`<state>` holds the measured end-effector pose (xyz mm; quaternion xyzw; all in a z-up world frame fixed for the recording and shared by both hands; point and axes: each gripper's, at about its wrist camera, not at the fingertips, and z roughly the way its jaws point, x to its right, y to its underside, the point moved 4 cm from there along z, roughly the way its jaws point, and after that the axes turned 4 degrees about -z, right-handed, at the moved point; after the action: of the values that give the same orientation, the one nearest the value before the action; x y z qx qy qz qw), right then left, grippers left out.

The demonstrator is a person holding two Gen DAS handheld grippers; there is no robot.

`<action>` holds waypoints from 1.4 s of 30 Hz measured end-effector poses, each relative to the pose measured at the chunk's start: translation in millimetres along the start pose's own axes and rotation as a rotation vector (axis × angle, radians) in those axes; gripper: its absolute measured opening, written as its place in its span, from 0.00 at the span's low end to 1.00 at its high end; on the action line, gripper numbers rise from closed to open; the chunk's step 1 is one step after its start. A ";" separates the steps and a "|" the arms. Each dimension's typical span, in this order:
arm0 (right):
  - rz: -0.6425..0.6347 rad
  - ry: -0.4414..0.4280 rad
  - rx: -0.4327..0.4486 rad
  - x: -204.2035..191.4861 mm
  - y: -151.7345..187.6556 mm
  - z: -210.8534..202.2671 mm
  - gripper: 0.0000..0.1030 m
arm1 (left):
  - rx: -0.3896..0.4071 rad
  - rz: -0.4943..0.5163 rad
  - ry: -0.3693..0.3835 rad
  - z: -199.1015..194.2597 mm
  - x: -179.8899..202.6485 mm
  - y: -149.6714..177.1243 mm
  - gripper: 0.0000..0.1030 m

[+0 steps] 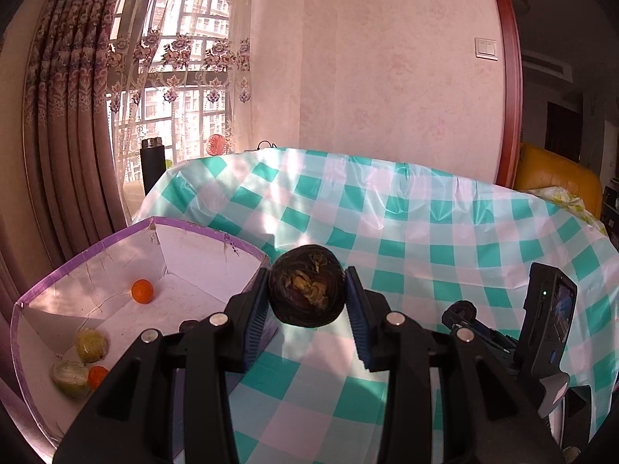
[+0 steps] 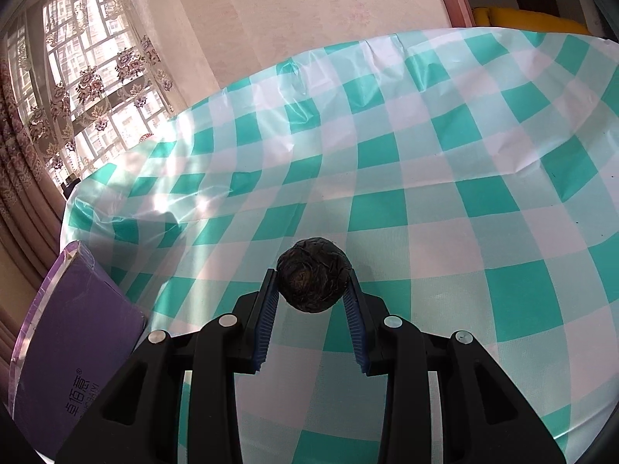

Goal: Organize fruits
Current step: 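Lift both dark brown fruits and carry them over the purple box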

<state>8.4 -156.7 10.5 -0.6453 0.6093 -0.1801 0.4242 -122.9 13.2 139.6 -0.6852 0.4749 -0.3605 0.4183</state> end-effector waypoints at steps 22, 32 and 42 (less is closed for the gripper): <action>-0.147 -0.019 -0.018 -55.7 10.4 -27.0 0.33 | 0.043 -0.154 -0.014 -43.8 -83.7 -33.1 0.38; -0.305 -0.161 0.080 -161.4 -11.1 -66.6 0.33 | 0.042 -0.187 -0.099 -46.3 -137.6 -32.9 0.38; -0.397 -0.263 0.161 -239.4 -12.2 -89.9 0.33 | 0.000 -0.264 -0.177 -39.9 -200.2 -19.1 0.38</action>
<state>-97.3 37.4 139.7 -0.7342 0.3940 -0.2221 0.5063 -209.7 198.5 153.3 -0.7707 0.3419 -0.3507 0.4077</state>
